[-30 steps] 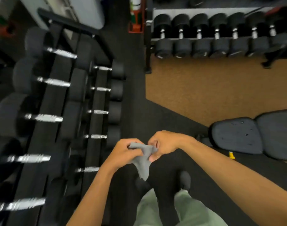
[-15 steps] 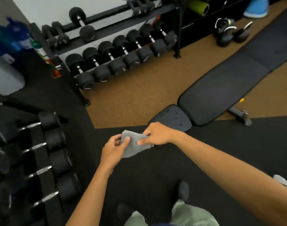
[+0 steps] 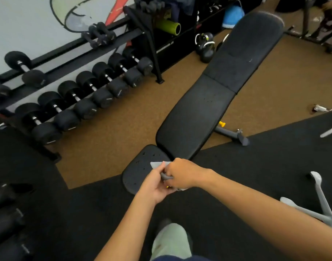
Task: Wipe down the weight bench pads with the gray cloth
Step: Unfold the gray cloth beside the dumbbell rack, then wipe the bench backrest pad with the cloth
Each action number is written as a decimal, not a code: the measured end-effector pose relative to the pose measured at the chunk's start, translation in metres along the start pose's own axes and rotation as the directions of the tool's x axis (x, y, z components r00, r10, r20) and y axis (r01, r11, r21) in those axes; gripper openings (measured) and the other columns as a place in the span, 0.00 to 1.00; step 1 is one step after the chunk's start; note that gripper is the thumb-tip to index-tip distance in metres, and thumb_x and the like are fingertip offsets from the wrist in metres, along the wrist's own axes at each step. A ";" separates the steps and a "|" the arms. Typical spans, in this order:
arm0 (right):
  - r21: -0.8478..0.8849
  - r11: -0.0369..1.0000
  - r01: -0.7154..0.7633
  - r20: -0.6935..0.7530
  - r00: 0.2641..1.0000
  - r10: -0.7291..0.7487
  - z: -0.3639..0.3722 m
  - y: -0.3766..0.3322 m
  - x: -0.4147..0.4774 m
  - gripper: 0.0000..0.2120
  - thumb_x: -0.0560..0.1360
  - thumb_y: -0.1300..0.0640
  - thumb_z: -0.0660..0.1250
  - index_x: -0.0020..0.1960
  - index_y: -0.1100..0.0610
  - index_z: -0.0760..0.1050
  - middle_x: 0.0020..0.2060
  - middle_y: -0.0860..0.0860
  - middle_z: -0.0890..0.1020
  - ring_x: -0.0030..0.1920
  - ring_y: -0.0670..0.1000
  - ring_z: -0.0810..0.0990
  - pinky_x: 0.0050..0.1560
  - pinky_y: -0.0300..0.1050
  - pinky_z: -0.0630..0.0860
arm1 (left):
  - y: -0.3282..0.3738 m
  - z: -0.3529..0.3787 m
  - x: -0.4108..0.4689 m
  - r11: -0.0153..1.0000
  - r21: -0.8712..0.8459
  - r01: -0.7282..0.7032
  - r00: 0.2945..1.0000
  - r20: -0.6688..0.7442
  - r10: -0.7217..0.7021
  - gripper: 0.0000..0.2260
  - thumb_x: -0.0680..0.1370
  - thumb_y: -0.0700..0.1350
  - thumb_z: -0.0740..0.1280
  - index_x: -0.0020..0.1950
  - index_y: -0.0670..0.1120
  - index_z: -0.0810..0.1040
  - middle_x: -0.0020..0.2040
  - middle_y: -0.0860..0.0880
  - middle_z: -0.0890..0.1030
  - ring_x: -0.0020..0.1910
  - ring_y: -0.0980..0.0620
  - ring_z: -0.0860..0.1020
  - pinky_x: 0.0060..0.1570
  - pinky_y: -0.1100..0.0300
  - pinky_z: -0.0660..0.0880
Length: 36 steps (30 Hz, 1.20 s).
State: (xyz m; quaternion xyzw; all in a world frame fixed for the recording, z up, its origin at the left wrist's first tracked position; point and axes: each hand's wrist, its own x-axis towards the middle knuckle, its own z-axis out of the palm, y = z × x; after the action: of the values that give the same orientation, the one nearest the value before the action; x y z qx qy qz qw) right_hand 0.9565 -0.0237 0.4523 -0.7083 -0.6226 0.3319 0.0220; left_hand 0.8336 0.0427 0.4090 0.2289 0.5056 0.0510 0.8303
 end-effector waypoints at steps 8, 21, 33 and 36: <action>0.096 0.995 -0.027 -0.148 0.988 0.041 -0.073 0.136 -0.007 0.12 0.75 0.47 0.67 0.38 0.53 0.80 0.31 0.49 0.80 0.34 0.48 0.77 0.38 0.50 0.76 | 0.029 0.120 0.086 0.997 -0.069 -0.030 0.980 0.194 0.043 0.23 0.83 0.58 0.65 0.71 0.43 0.78 0.65 0.37 0.83 0.65 0.37 0.81 0.71 0.35 0.72; 0.057 0.997 -0.043 -0.365 0.929 0.061 -0.297 0.364 0.042 0.18 0.76 0.34 0.64 0.53 0.44 0.85 0.51 0.42 0.86 0.51 0.45 0.81 0.53 0.51 0.78 | 0.169 0.366 0.246 0.970 -0.195 -0.146 0.975 0.138 0.175 0.23 0.87 0.58 0.54 0.71 0.45 0.76 0.64 0.37 0.83 0.66 0.37 0.80 0.72 0.37 0.70; -0.076 0.993 -0.088 -0.672 0.740 0.014 -0.476 0.493 0.089 0.15 0.80 0.41 0.65 0.57 0.47 0.84 0.61 0.46 0.83 0.61 0.53 0.78 0.64 0.56 0.72 | 0.316 0.517 0.342 0.783 0.416 -0.463 0.830 -0.107 0.548 0.33 0.84 0.67 0.50 0.84 0.51 0.56 0.80 0.48 0.65 0.78 0.45 0.65 0.76 0.47 0.61; -0.142 0.974 -0.178 -0.695 0.719 0.030 -0.514 0.540 0.101 0.20 0.81 0.38 0.61 0.62 0.49 0.82 0.62 0.48 0.82 0.61 0.56 0.77 0.62 0.55 0.70 | 0.330 0.566 0.376 0.652 0.569 -0.501 0.799 0.015 0.602 0.31 0.85 0.66 0.45 0.84 0.52 0.57 0.81 0.50 0.63 0.80 0.47 0.62 0.77 0.47 0.58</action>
State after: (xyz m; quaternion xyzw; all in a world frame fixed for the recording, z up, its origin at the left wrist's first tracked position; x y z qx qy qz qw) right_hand 1.6810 0.1426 0.5678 -0.8133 -0.5587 -0.0177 0.1615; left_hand 1.5523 0.2697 0.4619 0.5933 0.4750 0.1753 0.6258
